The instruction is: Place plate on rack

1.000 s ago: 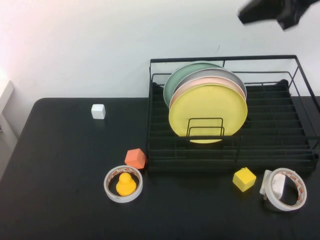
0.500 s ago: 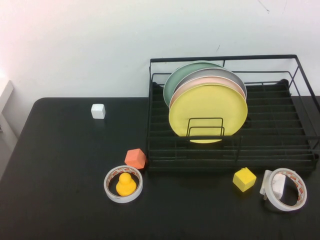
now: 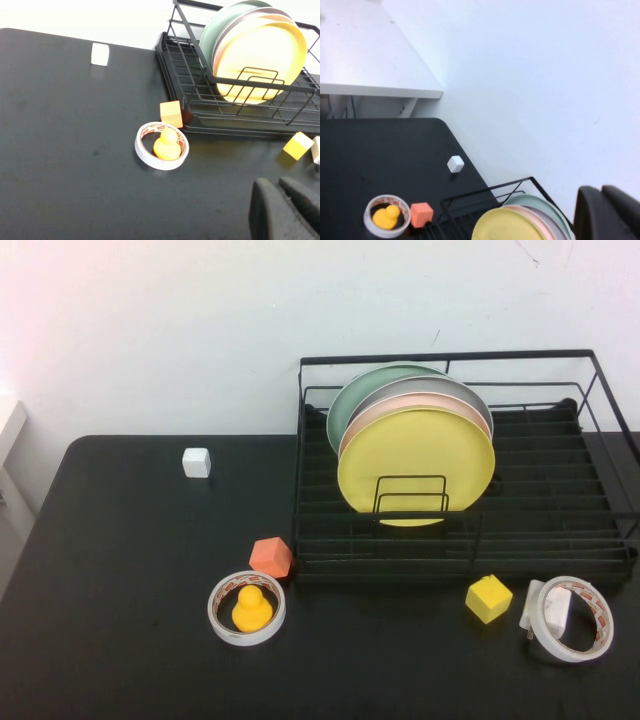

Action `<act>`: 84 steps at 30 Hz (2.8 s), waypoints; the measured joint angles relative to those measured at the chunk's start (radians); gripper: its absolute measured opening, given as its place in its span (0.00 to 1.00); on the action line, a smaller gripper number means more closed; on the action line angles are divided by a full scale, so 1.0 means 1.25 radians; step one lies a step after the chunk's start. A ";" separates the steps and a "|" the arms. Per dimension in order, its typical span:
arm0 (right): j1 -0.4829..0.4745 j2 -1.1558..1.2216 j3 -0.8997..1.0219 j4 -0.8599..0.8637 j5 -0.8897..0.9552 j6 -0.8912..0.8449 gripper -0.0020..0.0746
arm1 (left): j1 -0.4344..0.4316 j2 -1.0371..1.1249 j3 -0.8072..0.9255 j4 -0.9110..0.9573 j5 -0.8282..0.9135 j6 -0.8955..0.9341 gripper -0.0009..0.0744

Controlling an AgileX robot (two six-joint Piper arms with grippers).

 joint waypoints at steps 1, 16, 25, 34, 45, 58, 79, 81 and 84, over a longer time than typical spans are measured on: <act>0.000 -0.026 0.024 0.000 -0.004 0.000 0.04 | 0.000 0.000 0.000 0.000 0.000 0.000 0.01; 0.000 -0.156 0.252 -0.056 0.048 0.046 0.04 | 0.000 0.000 0.000 0.000 -0.002 0.001 0.01; 0.000 -0.285 0.447 -0.071 -0.315 0.030 0.04 | 0.000 0.000 0.000 0.000 -0.002 0.001 0.01; 0.000 -0.453 0.613 -0.073 -0.459 0.054 0.04 | 0.000 0.000 0.000 0.000 -0.003 0.001 0.01; -0.140 -0.609 0.730 -0.778 -0.356 0.964 0.04 | 0.000 0.000 0.000 0.000 -0.003 0.001 0.01; -0.132 -0.621 0.841 -0.884 -0.421 1.165 0.04 | 0.000 0.000 0.000 0.000 -0.003 0.000 0.01; -0.112 -0.621 0.836 -0.909 -0.333 1.213 0.04 | 0.000 0.000 0.000 0.000 -0.003 0.005 0.01; -0.112 -0.621 0.836 -0.909 -0.333 1.213 0.04 | 0.000 0.000 0.000 0.000 -0.003 0.005 0.01; -0.112 -0.621 0.836 -0.909 -0.333 1.213 0.04 | 0.000 0.000 0.000 0.000 -0.003 0.005 0.01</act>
